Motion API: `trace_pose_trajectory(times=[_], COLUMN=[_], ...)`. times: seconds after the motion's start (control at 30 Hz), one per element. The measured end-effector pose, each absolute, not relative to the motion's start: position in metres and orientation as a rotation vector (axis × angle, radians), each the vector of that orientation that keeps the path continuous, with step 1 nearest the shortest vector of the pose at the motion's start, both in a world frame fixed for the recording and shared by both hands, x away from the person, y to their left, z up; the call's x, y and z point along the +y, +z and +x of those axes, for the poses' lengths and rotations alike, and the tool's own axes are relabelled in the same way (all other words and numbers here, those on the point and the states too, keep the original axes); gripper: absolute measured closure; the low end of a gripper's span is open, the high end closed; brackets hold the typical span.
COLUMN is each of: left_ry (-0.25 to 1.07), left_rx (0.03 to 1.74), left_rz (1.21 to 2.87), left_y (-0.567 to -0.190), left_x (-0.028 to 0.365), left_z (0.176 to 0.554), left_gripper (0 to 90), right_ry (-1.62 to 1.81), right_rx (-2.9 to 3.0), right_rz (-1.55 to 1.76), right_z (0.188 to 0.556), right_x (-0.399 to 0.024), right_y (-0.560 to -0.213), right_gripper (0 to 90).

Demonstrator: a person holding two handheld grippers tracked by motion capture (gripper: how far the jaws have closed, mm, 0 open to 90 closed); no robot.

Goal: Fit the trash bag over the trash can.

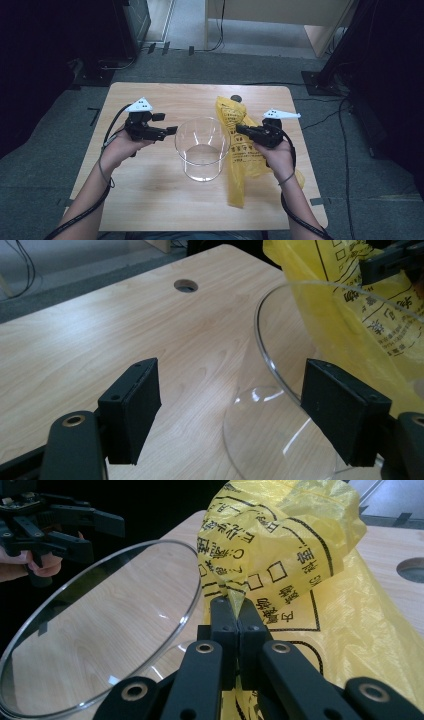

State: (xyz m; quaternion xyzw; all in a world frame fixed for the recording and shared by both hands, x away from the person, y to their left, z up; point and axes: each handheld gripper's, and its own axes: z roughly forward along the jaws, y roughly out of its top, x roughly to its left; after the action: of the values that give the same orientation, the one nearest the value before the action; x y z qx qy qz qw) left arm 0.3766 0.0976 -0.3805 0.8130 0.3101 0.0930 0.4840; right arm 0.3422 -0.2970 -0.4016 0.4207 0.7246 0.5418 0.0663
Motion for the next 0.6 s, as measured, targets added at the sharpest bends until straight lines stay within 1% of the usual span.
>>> trace_pose_trajectory(times=[0.27,0.6], left_ry=[0.219,0.188], left_rx=[0.714,0.712], left_rz=[1.982,2.006], left_y=[-0.376,-0.386], left_x=[0.09,0.082], left_z=[0.372,0.371], left_gripper=[23.3,23.4], right_ry=[1.68,1.727], right_rx=[2.169,2.167], right_rz=[1.227,1.142], right_z=[0.339,0.334], right_x=[-0.29,-0.274], right_y=[-0.392,-0.381], right_gripper=[90.0,90.0])
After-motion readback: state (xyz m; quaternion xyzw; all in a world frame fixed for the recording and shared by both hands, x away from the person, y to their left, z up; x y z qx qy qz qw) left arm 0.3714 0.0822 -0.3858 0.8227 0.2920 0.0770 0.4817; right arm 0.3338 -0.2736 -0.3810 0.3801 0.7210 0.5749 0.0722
